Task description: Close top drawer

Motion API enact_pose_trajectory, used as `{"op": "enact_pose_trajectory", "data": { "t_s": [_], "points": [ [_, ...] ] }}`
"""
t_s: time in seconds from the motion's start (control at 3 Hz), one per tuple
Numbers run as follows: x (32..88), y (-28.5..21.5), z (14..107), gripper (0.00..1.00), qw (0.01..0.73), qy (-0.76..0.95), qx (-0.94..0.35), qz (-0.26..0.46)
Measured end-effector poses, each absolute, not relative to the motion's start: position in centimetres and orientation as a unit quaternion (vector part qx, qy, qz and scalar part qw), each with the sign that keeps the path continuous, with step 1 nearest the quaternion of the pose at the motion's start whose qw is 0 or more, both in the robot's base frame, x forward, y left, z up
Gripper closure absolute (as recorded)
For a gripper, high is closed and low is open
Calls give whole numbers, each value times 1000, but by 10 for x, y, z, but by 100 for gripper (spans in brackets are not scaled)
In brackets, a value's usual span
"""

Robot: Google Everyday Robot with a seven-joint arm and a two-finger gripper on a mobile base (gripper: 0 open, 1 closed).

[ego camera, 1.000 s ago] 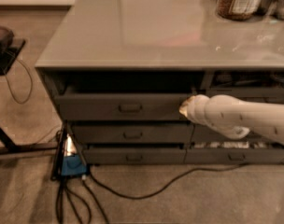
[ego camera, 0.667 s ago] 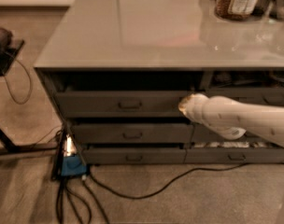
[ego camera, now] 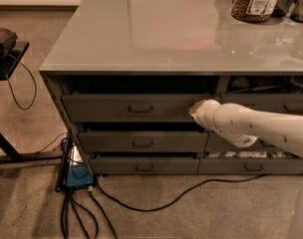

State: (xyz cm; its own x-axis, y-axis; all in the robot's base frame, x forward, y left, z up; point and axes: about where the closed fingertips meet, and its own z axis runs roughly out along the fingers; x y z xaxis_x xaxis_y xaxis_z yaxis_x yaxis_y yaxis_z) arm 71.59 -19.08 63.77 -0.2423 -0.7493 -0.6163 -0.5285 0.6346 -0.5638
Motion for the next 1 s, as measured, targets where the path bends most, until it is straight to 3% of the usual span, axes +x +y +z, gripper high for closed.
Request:
{"op": "enact_pose_trajectory", "data": {
  "t_s": [0.33,1.0],
  "points": [
    [720,-189,638,100,465,778,-405,-121],
    [720,-189,638,59,465,778,-405,-121]
  ]
}}
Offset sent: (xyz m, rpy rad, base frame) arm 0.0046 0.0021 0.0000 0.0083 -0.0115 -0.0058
